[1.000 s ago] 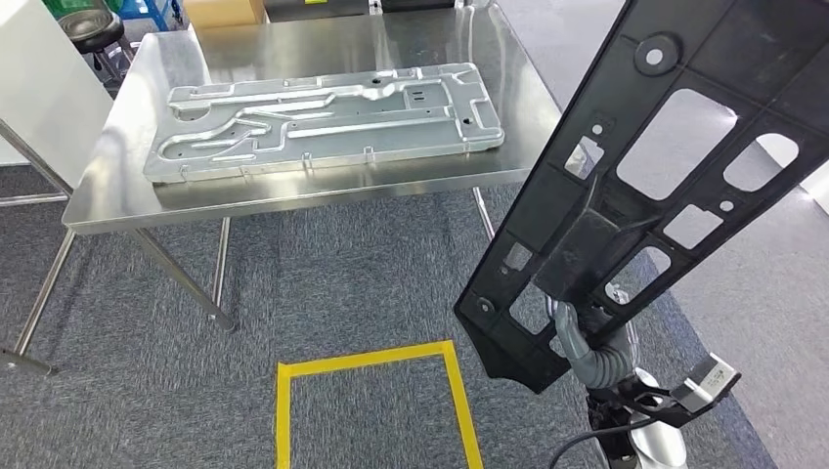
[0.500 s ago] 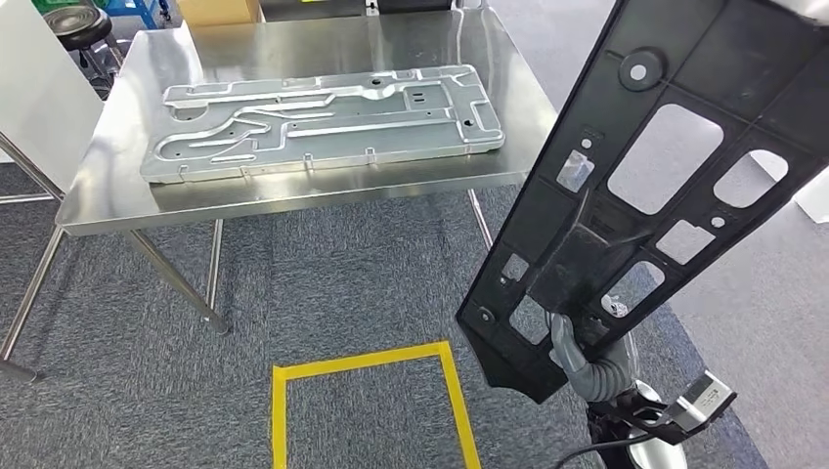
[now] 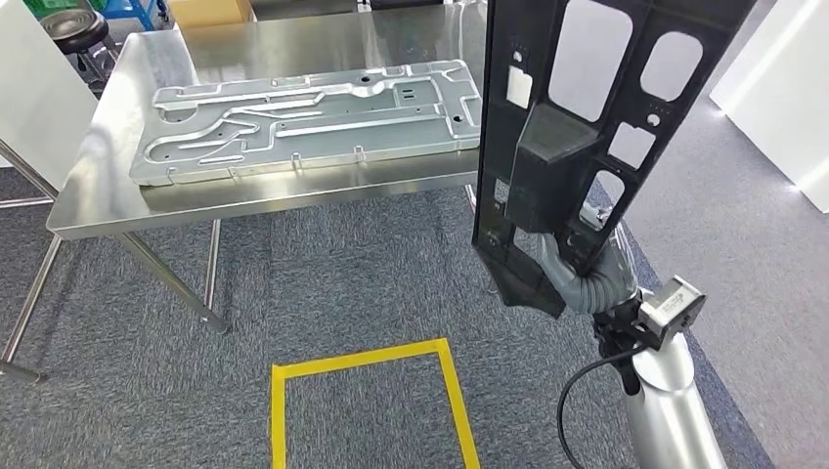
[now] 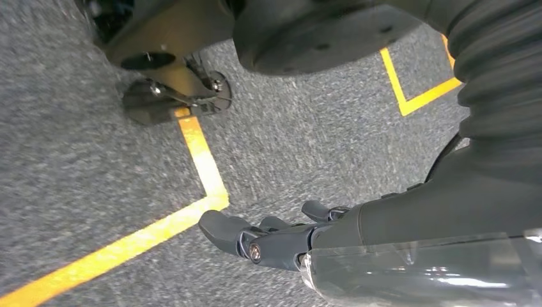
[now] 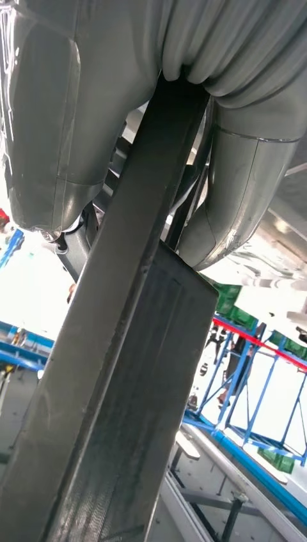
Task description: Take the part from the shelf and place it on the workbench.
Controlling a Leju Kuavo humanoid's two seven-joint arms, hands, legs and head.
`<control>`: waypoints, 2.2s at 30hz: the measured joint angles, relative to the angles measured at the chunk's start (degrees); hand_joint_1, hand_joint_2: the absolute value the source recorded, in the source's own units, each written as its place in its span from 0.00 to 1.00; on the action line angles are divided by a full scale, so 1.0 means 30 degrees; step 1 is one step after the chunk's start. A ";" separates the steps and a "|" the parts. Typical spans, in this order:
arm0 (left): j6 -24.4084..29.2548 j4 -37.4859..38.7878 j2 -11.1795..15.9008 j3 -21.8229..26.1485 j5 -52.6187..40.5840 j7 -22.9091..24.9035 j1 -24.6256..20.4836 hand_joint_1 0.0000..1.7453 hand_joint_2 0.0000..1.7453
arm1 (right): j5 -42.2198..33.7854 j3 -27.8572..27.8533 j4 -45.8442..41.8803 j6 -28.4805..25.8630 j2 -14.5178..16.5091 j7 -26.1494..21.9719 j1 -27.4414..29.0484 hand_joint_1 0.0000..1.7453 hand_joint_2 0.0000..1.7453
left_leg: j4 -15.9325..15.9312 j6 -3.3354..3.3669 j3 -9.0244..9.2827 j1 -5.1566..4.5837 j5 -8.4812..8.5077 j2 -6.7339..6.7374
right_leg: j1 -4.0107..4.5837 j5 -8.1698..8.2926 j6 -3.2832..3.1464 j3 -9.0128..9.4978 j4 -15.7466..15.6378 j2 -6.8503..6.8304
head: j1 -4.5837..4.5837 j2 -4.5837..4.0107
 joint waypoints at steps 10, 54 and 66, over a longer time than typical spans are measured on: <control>-0.0137 0.0000 -0.0047 0.0015 -0.0129 0.0236 -0.0019 0.00 1.00 | -0.0364 0.0796 0.1326 -0.0330 -0.0630 0.0148 -0.1472 1.00 1.00 | 0.0080 0.0216 -0.0696 -0.0014 0.1216 -0.0062 | 0.0221 -0.0554 -0.0043 0.0524 0.0133 0.0095 | 0.0000 0.0000; -0.0080 0.0000 -0.0330 0.0073 0.0067 0.0504 0.0077 0.00 1.00 | -0.1750 0.1973 0.3173 -0.0337 -0.1596 0.0153 -0.2654 1.00 1.00 | -0.0944 0.0581 0.0706 0.0142 0.0499 -0.0210 | -0.0237 -0.0019 0.0904 -0.1967 0.2776 -0.0022 | 0.0005 0.0000; -0.0100 0.0000 -0.0326 0.0071 -0.0100 0.0422 -0.0049 0.00 1.00 | -0.1854 0.1969 0.3118 -0.0330 -0.1596 0.0173 -0.2647 1.00 1.00 | 0.5041 -0.0263 -0.2264 0.0112 -0.2212 -0.0141 | 0.0010 0.0110 -0.0360 -0.0369 0.0215 -0.0001 | 0.0005 0.0000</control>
